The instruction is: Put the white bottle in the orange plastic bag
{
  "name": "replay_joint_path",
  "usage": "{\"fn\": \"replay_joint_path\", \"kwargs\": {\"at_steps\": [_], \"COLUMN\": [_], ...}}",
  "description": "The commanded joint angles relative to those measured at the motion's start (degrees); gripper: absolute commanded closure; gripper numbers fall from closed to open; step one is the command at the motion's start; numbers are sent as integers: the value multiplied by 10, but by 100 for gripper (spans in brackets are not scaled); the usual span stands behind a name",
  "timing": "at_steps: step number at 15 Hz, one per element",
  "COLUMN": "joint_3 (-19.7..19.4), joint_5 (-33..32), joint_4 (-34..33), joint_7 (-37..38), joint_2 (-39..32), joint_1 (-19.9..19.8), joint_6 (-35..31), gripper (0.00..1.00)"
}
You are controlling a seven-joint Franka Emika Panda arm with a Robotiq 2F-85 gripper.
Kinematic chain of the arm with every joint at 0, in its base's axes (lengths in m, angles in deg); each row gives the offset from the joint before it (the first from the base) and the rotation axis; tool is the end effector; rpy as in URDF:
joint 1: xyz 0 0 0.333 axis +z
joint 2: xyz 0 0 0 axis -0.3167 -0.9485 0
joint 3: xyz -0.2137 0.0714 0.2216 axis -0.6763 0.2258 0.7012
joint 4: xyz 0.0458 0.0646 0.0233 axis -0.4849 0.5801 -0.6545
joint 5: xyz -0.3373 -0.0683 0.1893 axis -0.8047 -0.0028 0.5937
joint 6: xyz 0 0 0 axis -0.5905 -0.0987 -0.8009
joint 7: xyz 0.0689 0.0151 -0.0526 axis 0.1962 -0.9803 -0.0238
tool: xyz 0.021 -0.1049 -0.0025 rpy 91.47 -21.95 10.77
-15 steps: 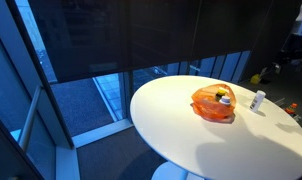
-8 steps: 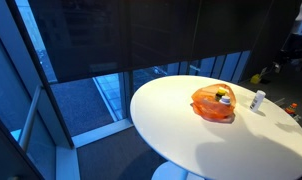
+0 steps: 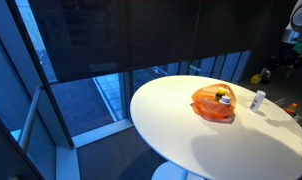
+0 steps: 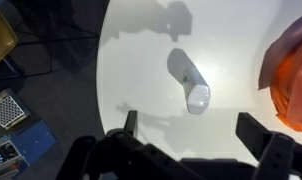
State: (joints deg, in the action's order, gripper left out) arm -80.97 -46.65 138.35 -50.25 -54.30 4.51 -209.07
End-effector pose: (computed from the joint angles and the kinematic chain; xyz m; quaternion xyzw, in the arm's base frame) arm 0.4914 -0.2656 0.3364 0.9570 -0.2843 -0.0256 0.0525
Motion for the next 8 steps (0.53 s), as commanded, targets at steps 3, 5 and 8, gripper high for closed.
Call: {"fn": "replay_joint_path", "kwargs": {"at_steps": [3, 5, 8], "joint_3": [4, 4, 5], "joint_5": [36, 38, 44], "joint_4": [-31, -36, -47], "joint_7": [5, 8, 5], "joint_2": [-52, -66, -91], "joint_1": [1, 2, 0], "joint_6": [-19, -16, -20], "gripper": [0, 0, 0]}}
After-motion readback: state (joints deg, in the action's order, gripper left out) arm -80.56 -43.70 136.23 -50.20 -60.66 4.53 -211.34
